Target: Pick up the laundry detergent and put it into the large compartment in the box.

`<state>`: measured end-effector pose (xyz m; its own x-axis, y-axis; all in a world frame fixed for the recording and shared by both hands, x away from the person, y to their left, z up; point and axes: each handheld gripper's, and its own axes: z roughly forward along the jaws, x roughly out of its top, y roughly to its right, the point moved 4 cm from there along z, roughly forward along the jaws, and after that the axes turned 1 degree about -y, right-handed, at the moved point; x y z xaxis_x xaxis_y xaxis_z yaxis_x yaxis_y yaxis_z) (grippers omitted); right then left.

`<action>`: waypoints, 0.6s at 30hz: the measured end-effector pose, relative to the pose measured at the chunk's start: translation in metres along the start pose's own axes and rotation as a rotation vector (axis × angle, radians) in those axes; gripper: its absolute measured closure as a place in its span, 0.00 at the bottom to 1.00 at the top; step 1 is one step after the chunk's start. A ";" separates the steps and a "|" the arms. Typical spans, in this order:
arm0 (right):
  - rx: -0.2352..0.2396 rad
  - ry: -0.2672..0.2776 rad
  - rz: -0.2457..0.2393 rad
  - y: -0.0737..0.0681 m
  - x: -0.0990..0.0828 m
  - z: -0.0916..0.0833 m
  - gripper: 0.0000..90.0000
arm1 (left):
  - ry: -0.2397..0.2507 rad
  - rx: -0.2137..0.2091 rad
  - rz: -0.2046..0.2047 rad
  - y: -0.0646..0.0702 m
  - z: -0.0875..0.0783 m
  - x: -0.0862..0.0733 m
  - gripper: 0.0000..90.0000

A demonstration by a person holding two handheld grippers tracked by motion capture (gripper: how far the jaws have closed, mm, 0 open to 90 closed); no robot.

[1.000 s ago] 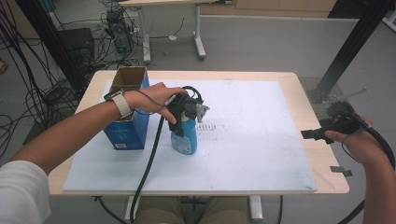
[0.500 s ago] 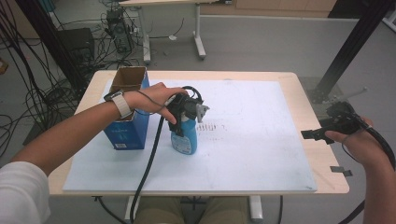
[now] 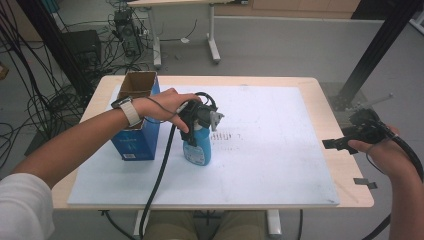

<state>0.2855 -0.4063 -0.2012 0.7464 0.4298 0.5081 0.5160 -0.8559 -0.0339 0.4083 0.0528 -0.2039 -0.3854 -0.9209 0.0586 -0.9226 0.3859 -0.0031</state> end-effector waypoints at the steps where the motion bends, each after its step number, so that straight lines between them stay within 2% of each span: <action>1: 0.000 0.000 0.000 0.000 0.000 0.000 0.12 | 0.000 0.000 0.000 0.000 0.000 0.000 0.42; 18: -0.002 -0.001 0.014 0.002 -0.007 0.000 0.12 | -0.002 -0.006 -0.012 -0.001 0.000 0.000 0.42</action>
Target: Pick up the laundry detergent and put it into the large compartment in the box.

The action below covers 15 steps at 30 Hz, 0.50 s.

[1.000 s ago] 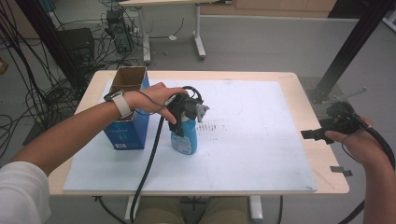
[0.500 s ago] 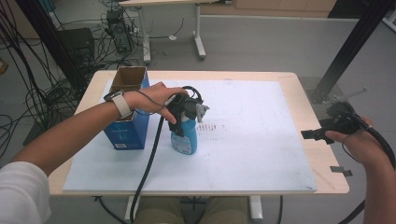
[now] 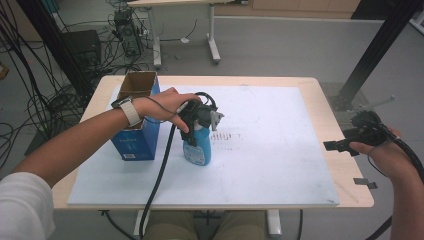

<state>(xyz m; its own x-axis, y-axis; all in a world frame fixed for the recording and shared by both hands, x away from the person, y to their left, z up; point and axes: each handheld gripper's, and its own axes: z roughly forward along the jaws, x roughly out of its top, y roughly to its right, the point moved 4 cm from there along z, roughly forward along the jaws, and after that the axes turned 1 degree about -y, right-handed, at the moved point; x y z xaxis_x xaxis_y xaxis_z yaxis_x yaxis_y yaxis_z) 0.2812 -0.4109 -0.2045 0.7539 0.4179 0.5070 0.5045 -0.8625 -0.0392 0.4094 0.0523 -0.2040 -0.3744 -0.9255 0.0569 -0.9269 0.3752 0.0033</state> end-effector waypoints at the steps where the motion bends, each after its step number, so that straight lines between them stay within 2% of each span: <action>1: -0.001 -0.002 0.001 0.000 -0.001 0.000 0.12 | -0.003 0.000 0.000 0.000 0.000 0.001 0.42; 15: -0.004 0.002 0.005 0.001 -0.005 -0.002 0.12 | -0.011 -0.002 -0.012 0.001 -0.001 0.003 0.42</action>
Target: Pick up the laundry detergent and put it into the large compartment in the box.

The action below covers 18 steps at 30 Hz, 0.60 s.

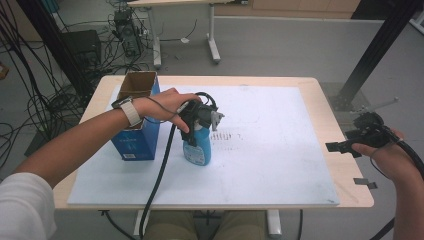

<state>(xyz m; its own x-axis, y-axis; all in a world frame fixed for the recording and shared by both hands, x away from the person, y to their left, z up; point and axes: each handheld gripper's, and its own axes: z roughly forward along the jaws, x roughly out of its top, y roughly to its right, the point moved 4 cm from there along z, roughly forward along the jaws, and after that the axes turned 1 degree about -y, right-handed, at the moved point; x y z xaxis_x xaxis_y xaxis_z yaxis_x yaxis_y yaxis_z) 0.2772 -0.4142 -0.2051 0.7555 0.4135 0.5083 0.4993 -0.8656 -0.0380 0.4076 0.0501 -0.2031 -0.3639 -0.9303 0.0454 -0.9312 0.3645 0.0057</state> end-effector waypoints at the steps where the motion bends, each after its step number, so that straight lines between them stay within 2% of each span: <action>1: 0.001 0.001 -0.001 0.000 0.000 0.000 0.12 | 0.004 -0.004 -0.007 -0.001 -0.001 -0.001 0.42; 4: 0.002 0.005 -0.001 -0.001 -0.002 0.000 0.12 | 0.009 -0.012 -0.028 -0.002 -0.003 -0.002 0.42; 10: 0.000 0.011 0.002 0.000 -0.005 -0.002 0.12 | -0.003 0.005 -0.073 0.002 -0.005 0.001 0.41; 14: 0.001 0.017 -0.003 -0.001 -0.006 -0.003 0.12 | -0.011 0.005 -0.114 0.004 -0.009 0.002 0.41; 18: 0.002 0.026 -0.006 -0.001 -0.007 -0.004 0.12 | -0.008 0.000 -0.178 0.005 -0.015 0.002 0.41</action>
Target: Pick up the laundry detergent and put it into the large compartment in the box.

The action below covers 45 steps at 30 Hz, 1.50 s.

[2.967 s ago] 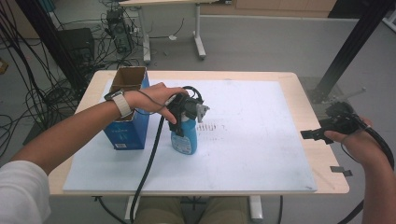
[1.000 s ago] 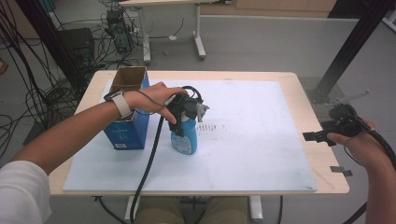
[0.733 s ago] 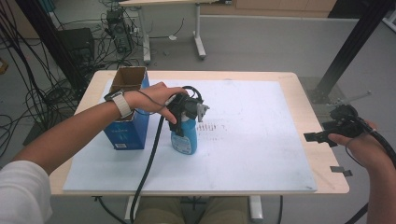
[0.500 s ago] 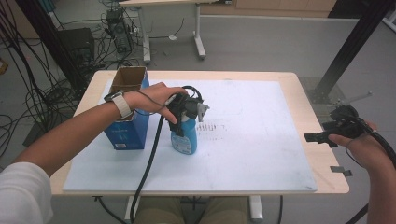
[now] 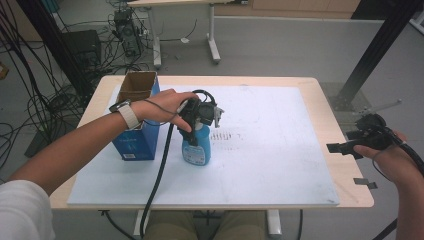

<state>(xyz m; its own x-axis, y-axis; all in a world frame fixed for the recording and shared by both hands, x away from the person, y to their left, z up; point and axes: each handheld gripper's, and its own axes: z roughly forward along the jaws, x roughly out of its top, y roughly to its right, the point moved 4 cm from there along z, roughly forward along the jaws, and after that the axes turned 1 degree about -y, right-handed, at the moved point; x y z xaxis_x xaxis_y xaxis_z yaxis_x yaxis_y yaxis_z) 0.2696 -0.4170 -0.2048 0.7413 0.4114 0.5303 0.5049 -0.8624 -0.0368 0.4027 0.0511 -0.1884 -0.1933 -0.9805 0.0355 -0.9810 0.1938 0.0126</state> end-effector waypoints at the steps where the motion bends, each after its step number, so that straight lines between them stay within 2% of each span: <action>1: 0.002 0.003 -0.001 0.000 0.000 0.000 0.12 | -0.001 -0.001 -0.015 0.000 -0.001 0.000 0.41; 8: 0.014 0.023 -0.015 -0.002 -0.002 0.000 0.12 | -0.025 0.010 -0.133 0.006 -0.011 0.002 0.41; 18: 0.030 0.058 -0.059 -0.007 0.003 -0.001 0.12 | -0.018 0.020 -0.351 0.014 -0.028 0.005 0.41; 21: 0.035 0.070 -0.077 -0.009 0.005 -0.003 0.12 | -0.014 0.009 -0.411 0.014 -0.036 0.007 0.41; 25: 0.044 0.090 -0.093 -0.010 0.007 -0.002 0.12 | -0.034 -0.006 -0.478 0.015 -0.047 0.013 0.41; 28: 0.055 0.100 -0.103 -0.010 0.010 0.001 0.12 | -0.032 -0.004 -0.538 0.016 -0.057 0.013 0.41; 31: 0.063 0.100 -0.122 -0.010 0.014 0.003 0.12 | -0.033 -0.002 -0.614 0.017 -0.067 0.011 0.41; 34: 0.066 0.107 -0.136 -0.010 0.018 0.003 0.12 | -0.038 0.013 -0.699 0.020 -0.076 0.009 0.41; 37: 0.067 0.125 -0.145 -0.010 0.021 0.003 0.12 | -0.048 0.026 -0.761 0.020 -0.085 0.007 0.41; 39: 0.072 0.134 -0.148 -0.010 0.023 0.003 0.12 | -0.054 0.046 -0.789 0.022 -0.091 0.007 0.41; 40: 0.075 0.139 -0.157 -0.009 0.023 0.004 0.12 | -0.058 0.053 -0.824 0.022 -0.094 0.007 0.41; 45: 0.099 0.155 -0.176 -0.011 0.031 0.009 0.12 | -0.066 0.066 -0.890 0.021 -0.104 0.006 0.41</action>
<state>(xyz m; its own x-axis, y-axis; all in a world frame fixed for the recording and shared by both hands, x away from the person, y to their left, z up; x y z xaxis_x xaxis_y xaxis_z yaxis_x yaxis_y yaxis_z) 0.2914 -0.3922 -0.1959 0.5653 0.4961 0.6591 0.6669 -0.7451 -0.0112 0.3831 0.0529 -0.0839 0.6415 -0.7669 -0.0174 -0.7667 -0.6402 -0.0492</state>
